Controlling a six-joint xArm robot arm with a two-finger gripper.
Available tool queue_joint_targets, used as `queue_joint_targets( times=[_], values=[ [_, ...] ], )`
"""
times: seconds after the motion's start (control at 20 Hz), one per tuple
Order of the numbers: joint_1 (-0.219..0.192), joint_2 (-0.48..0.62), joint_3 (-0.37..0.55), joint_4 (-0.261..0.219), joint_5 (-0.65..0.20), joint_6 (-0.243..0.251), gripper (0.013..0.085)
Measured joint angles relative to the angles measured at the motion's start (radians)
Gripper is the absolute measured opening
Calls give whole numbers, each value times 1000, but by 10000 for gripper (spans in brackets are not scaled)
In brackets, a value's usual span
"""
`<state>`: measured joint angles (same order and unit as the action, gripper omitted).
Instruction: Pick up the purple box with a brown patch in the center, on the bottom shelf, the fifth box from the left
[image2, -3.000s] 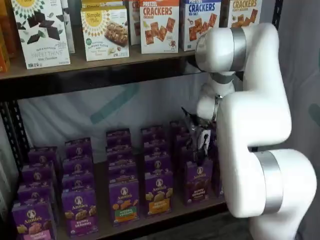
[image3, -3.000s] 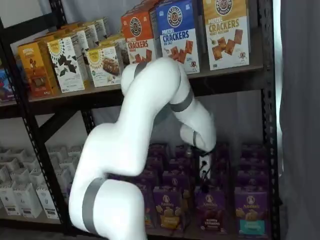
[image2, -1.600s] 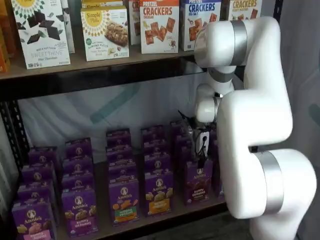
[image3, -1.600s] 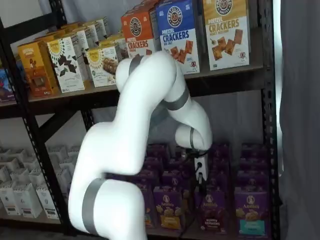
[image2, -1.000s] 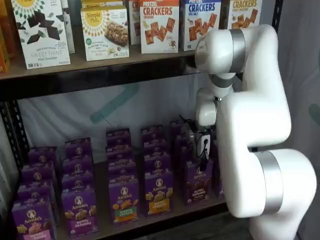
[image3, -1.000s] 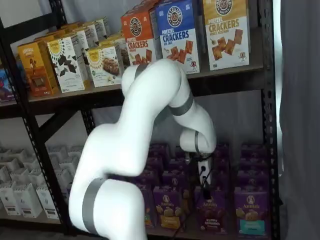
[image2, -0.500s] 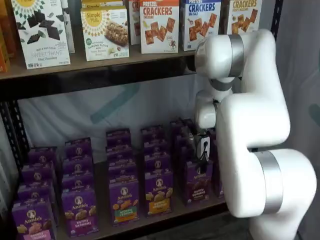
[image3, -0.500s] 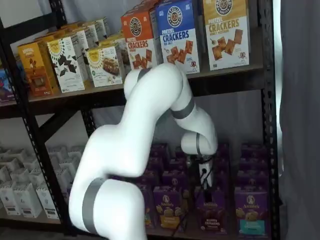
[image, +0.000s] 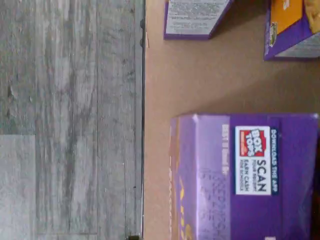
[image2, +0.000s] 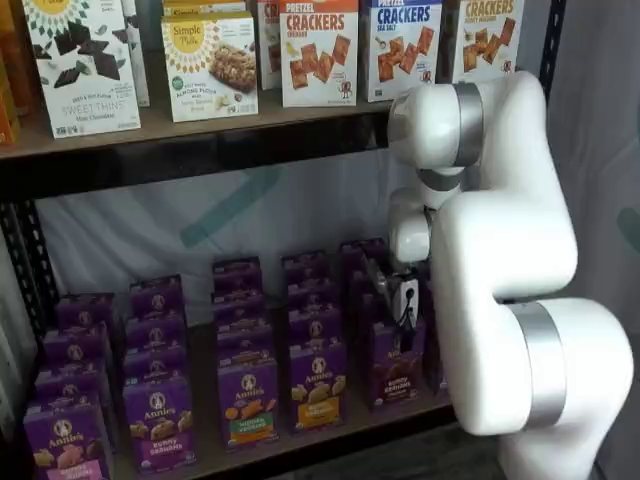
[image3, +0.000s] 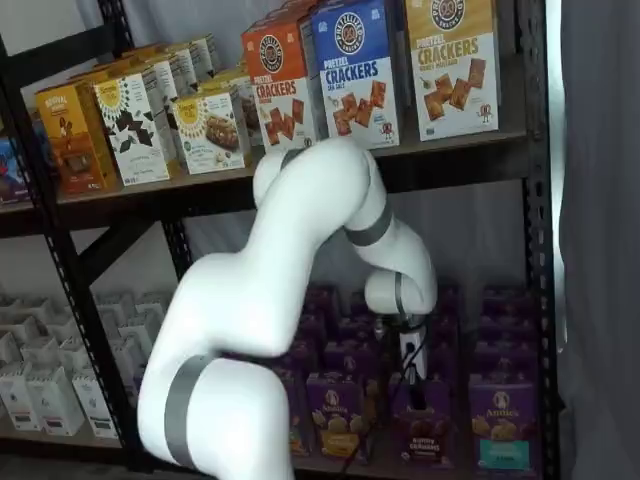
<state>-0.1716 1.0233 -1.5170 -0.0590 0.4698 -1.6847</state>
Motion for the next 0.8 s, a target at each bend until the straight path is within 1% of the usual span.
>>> queue_joint_targets(
  times=[0.2,0.35,0.4,0.45,0.55,0.6,0.65,0.7,0.75,0.8],
  values=[
    [5,34,-37,-9,7,12,850],
    [8,59,-64,-1,15,9,850],
    [9,64,-68,8,12,2,810],
    [10,68,-69,18,6,-6,810],
    [11,74,-71,31,-6,-16,730],
    [11,76,-72,33,-10,-18,730],
    [12,79,-74,36,-15,-20,690],
    [13,80,-74,38,-17,-21,690],
    [13,81,-74,39,-19,-21,650],
    [14,81,-74,42,-20,-23,650]
  ],
)
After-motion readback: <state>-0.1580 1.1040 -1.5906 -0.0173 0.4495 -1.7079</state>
